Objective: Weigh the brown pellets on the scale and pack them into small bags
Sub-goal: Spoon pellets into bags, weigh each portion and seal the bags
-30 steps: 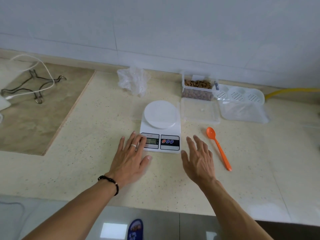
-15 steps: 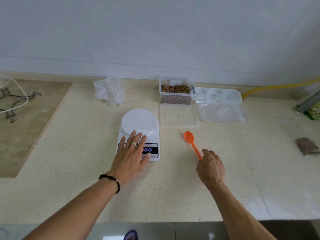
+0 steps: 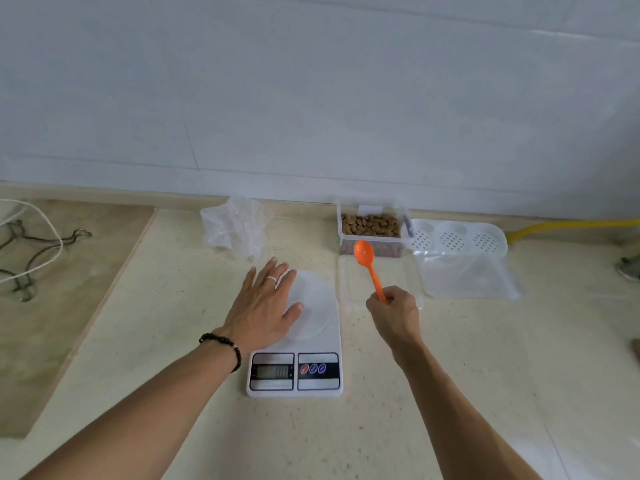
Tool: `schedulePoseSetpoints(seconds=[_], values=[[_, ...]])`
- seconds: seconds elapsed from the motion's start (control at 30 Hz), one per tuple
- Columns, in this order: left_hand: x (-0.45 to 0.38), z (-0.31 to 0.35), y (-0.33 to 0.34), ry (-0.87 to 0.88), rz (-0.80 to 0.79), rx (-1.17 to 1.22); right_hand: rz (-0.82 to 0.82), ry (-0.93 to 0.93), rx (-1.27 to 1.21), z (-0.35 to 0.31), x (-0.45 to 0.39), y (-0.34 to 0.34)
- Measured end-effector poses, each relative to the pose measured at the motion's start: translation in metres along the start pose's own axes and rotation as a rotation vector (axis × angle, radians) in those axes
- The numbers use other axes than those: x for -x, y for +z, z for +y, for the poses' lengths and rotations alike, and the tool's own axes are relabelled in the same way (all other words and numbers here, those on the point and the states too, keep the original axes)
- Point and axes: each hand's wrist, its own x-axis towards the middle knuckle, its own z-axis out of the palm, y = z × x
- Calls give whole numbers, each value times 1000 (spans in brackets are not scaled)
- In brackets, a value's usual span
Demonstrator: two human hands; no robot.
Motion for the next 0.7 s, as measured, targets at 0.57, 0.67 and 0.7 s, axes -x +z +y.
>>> schedulePoseSetpoints(seconds=[0.57, 0.67, 0.7], values=[[-65, 0, -13, 108, -197, 188, -204, 2, -125, -42, -38, 32], [-74, 20, -32, 106, -148, 253, -308, -52, -166, -62, -42, 18], [-77, 26, -36, 112, -109, 248, -335, -69, -183, -67, -44, 14]])
